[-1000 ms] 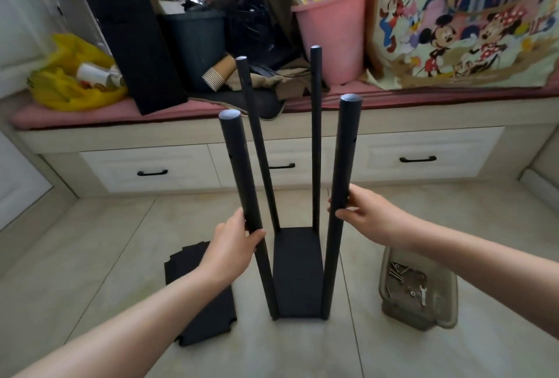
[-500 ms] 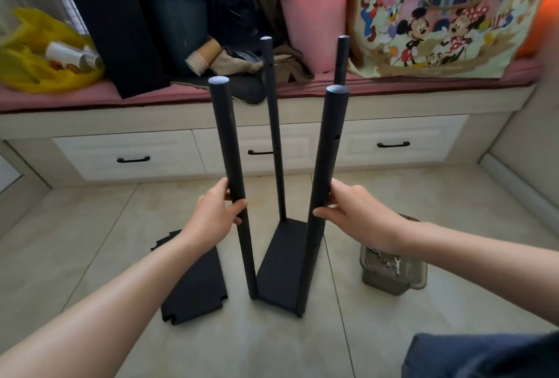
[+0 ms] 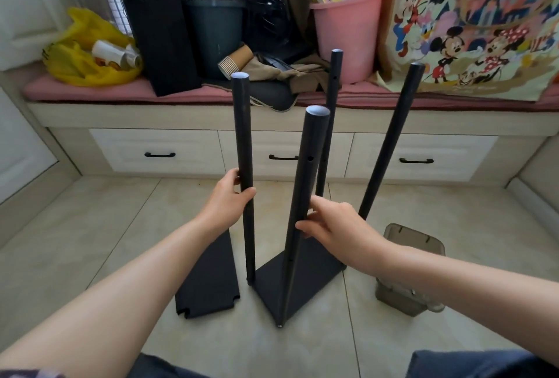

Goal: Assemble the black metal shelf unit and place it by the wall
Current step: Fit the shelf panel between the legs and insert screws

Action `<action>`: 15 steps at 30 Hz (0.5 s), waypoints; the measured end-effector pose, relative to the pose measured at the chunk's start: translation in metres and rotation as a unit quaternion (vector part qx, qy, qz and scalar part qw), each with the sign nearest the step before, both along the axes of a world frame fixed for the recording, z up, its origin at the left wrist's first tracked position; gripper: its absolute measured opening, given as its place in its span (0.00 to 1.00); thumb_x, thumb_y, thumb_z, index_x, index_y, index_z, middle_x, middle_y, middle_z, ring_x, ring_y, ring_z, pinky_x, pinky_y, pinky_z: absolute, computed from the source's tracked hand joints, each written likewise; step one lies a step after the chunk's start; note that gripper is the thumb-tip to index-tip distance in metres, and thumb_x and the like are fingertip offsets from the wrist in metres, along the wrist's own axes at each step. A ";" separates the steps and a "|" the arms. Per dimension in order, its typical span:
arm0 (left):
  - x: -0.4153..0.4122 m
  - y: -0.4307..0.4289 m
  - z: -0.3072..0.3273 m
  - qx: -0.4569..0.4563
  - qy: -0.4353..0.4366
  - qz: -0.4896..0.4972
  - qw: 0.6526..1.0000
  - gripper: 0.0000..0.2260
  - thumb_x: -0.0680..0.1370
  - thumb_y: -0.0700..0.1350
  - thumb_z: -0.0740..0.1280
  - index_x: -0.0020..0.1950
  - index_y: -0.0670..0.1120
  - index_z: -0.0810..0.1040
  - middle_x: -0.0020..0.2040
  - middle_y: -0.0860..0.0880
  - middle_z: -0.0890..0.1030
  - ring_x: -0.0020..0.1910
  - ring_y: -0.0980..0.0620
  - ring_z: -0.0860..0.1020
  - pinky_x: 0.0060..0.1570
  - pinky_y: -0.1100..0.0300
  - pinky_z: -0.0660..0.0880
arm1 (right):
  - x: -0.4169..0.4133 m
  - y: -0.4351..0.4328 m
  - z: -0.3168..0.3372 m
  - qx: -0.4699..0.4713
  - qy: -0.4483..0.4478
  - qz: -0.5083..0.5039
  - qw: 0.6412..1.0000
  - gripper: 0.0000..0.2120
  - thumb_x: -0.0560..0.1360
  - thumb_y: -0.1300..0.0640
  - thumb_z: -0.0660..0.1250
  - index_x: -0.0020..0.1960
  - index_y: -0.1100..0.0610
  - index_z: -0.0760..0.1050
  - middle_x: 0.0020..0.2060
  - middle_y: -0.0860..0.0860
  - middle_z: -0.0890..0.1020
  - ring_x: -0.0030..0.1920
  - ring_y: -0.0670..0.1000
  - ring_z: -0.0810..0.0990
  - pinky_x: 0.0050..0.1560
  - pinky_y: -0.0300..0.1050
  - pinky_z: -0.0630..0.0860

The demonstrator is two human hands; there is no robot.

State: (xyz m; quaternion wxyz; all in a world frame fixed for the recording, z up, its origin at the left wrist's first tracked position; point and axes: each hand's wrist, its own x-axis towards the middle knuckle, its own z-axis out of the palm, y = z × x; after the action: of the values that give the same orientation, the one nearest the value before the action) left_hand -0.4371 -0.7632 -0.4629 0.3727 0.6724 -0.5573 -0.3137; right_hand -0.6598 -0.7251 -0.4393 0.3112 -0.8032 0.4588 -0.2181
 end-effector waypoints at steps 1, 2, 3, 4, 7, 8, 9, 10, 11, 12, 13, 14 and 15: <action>0.000 0.000 -0.001 0.001 0.002 0.000 1.000 0.19 0.83 0.42 0.64 0.74 0.46 0.68 0.67 0.51 0.75 0.54 0.51 0.79 0.51 0.63 0.74 | 0.001 -0.001 -0.001 0.002 0.007 0.007 1.000 0.13 0.81 0.54 0.64 0.64 0.55 0.73 0.57 0.48 0.83 0.55 0.44 0.81 0.58 0.39 0.78; 0.001 0.000 -0.003 0.000 0.002 0.001 1.000 0.19 0.84 0.41 0.63 0.75 0.44 0.68 0.67 0.50 0.75 0.50 0.53 0.79 0.46 0.66 0.73 | 0.002 0.000 -0.002 0.006 0.021 0.019 1.000 0.13 0.81 0.53 0.64 0.65 0.55 0.73 0.58 0.49 0.82 0.57 0.44 0.81 0.59 0.41 0.78; 0.001 0.001 -0.004 0.000 0.002 0.003 1.000 0.19 0.84 0.40 0.63 0.75 0.43 0.68 0.67 0.48 0.75 0.48 0.54 0.79 0.42 0.67 0.72 | 0.002 0.001 -0.003 0.012 0.039 0.032 0.999 0.14 0.81 0.53 0.63 0.65 0.55 0.73 0.59 0.49 0.82 0.58 0.45 0.81 0.60 0.42 0.78; 0.002 0.001 -0.006 0.000 0.002 0.004 1.000 0.19 0.84 0.39 0.62 0.75 0.43 0.68 0.67 0.47 0.75 0.47 0.54 0.79 0.41 0.68 0.72 | 0.003 0.001 -0.004 0.019 0.052 0.045 0.997 0.15 0.81 0.53 0.63 0.66 0.55 0.72 0.60 0.49 0.81 0.59 0.46 0.80 0.61 0.43 0.78; 0.003 0.005 -0.005 0.007 -0.008 -0.004 1.000 0.21 0.83 0.39 0.64 0.77 0.44 0.67 0.68 0.47 0.76 0.49 0.55 0.80 0.44 0.66 0.72 | -0.001 -0.002 -0.007 0.033 0.062 0.050 0.996 0.17 0.80 0.52 0.65 0.67 0.53 0.71 0.60 0.47 0.81 0.60 0.45 0.80 0.63 0.44 0.77; 0.003 0.006 -0.005 0.011 -0.020 -0.008 1.000 0.23 0.83 0.39 0.64 0.78 0.45 0.66 0.68 0.48 0.76 0.49 0.54 0.80 0.45 0.65 0.73 | -0.005 -0.006 -0.008 0.036 0.070 0.045 0.996 0.17 0.80 0.51 0.65 0.67 0.52 0.71 0.60 0.47 0.81 0.59 0.45 0.80 0.63 0.43 0.77; 0.004 0.007 -0.004 0.020 -0.037 -0.012 0.999 0.25 0.82 0.40 0.65 0.79 0.47 0.64 0.66 0.48 0.77 0.50 0.54 0.81 0.45 0.64 0.73 | -0.009 -0.011 -0.010 0.041 0.081 0.036 0.995 0.17 0.80 0.51 0.65 0.67 0.51 0.71 0.59 0.46 0.81 0.58 0.44 0.80 0.63 0.43 0.77; 0.004 0.009 -0.002 0.031 -0.058 -0.016 0.998 0.26 0.82 0.40 0.65 0.79 0.48 0.62 0.65 0.49 0.77 0.49 0.53 0.81 0.43 0.64 0.73 | -0.014 -0.016 -0.012 0.047 0.089 0.023 0.995 0.16 0.80 0.50 0.66 0.67 0.51 0.71 0.59 0.46 0.82 0.57 0.44 0.80 0.63 0.43 0.77; 0.004 0.011 -0.001 0.048 -0.077 -0.018 0.996 0.27 0.82 0.41 0.65 0.79 0.49 0.61 0.64 0.49 0.77 0.49 0.52 0.81 0.41 0.64 0.73 | -0.020 -0.022 -0.016 0.052 0.100 0.005 0.994 0.16 0.80 0.50 0.66 0.66 0.51 0.72 0.58 0.46 0.82 0.56 0.45 0.80 0.62 0.42 0.77; 0.004 0.012 0.001 0.063 -0.091 -0.016 0.994 0.27 0.81 0.41 0.65 0.79 0.49 0.60 0.65 0.48 0.76 0.51 0.50 0.80 0.42 0.63 0.75 | -0.026 -0.028 -0.020 0.055 0.112 -0.014 0.992 0.16 0.80 0.51 0.66 0.66 0.52 0.72 0.58 0.47 0.82 0.56 0.45 0.80 0.61 0.41 0.77; 0.003 0.014 0.002 0.077 -0.096 -0.013 0.992 0.28 0.81 0.41 0.66 0.79 0.49 0.60 0.68 0.47 0.74 0.54 0.48 0.79 0.47 0.59 0.78 | -0.033 -0.035 -0.024 0.056 0.130 -0.034 0.989 0.16 0.80 0.51 0.66 0.66 0.53 0.73 0.58 0.49 0.82 0.57 0.47 0.80 0.60 0.41 0.76; 0.001 0.015 0.004 0.090 -0.089 -0.012 0.992 0.29 0.81 0.40 0.66 0.80 0.48 0.59 0.72 0.45 0.72 0.59 0.46 0.78 0.54 0.53 0.79 | -0.040 -0.042 -0.028 0.059 0.149 -0.055 0.986 0.16 0.80 0.52 0.65 0.67 0.55 0.73 0.59 0.50 0.81 0.58 0.49 0.80 0.60 0.41 0.76; -0.001 0.017 0.005 0.105 -0.065 -0.009 0.992 0.31 0.81 0.38 0.66 0.81 0.48 0.57 0.74 0.44 0.70 0.62 0.45 0.76 0.58 0.50 0.79 | -0.047 -0.048 -0.031 0.064 0.165 -0.076 0.981 0.17 0.80 0.53 0.65 0.67 0.57 0.73 0.60 0.52 0.81 0.59 0.50 0.79 0.60 0.41 0.75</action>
State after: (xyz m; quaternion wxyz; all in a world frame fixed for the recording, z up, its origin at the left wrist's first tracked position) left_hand -0.4382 -0.7465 -0.4575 0.2601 0.7219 -0.5500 -0.3297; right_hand -0.7065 -0.7729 -0.4708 0.2646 -0.7694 0.5765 -0.0758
